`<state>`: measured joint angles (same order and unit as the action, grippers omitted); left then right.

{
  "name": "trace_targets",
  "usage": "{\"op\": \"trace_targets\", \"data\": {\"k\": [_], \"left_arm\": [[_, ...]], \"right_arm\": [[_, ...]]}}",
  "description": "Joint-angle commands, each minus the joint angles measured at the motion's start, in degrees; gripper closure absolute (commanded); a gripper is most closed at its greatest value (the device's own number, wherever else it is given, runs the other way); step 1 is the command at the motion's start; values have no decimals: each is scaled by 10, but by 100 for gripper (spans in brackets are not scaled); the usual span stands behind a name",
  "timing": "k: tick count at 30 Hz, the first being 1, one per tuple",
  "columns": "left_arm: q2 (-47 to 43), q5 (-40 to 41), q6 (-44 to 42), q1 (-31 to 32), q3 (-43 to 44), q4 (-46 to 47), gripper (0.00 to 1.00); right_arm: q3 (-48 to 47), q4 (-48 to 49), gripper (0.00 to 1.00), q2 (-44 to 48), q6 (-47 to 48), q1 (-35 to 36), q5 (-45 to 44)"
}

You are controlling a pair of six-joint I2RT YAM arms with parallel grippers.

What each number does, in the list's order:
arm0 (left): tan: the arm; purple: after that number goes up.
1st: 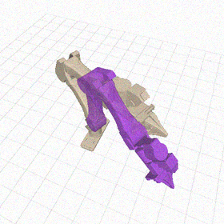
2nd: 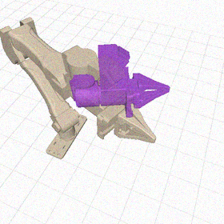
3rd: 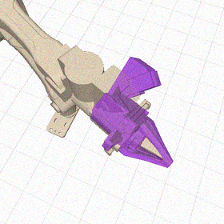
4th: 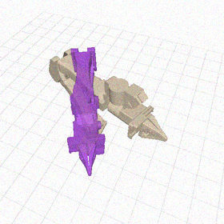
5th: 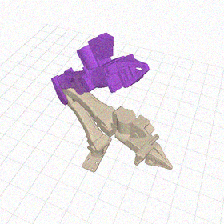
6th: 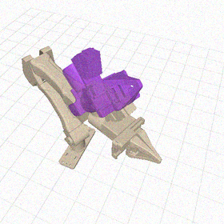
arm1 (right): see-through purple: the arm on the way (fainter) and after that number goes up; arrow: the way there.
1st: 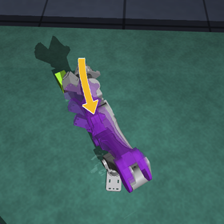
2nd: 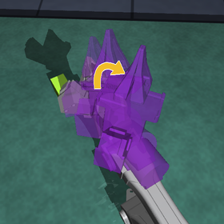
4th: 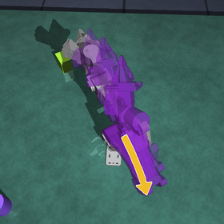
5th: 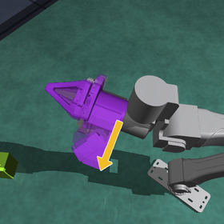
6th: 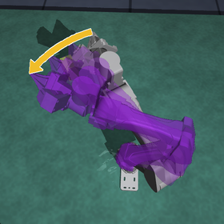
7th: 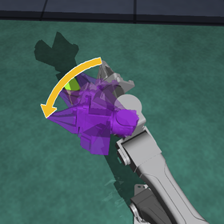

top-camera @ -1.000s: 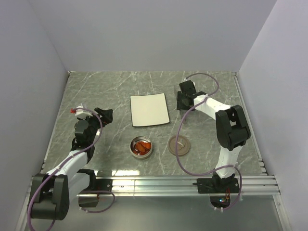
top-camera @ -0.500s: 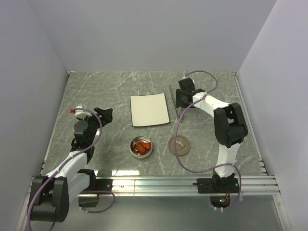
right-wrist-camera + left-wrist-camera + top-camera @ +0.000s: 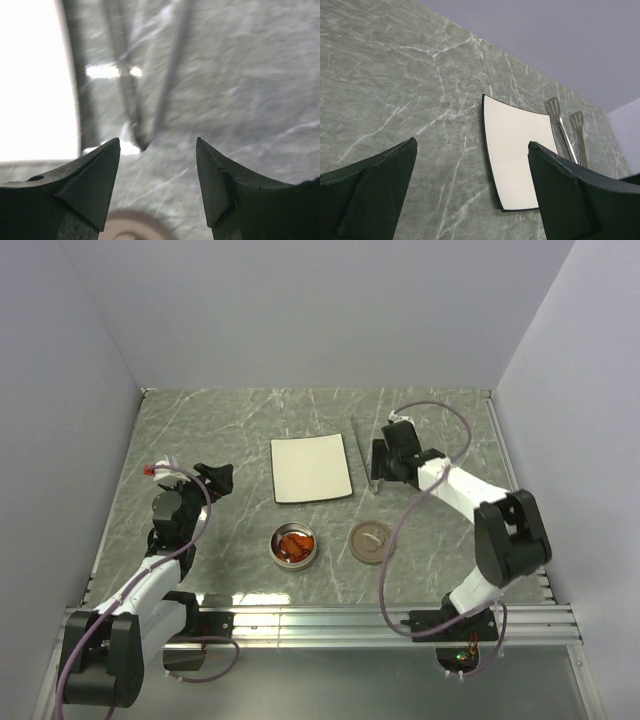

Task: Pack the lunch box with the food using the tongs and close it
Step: Put down the clamp, then pick up the lid of the lunch box with the right arm

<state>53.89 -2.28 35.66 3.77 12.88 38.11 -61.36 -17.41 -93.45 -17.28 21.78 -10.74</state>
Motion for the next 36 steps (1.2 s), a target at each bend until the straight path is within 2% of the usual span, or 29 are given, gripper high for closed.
{"op": "trace_targets", "data": {"k": [1, 10, 16, 24, 36], "left_arm": [[-11, -8, 4, -3, 15, 6, 0], [-19, -15, 3, -3, 13, 4, 0], [-21, -23, 1, -3, 13, 6, 1], [-26, -23, 1, -3, 7, 11, 0], [-23, -27, 1, -3, 6, 18, 1]], "right_arm": [[68, 59, 30, 82, -1, 24, 42], [222, 99, 27, 298, -13, 138, 77], [265, 56, 27, 362, -46, 203, 36], [255, -5, 31, 358, -70, 234, -3], [242, -28, 33, 276, -75, 236, -8]]}}
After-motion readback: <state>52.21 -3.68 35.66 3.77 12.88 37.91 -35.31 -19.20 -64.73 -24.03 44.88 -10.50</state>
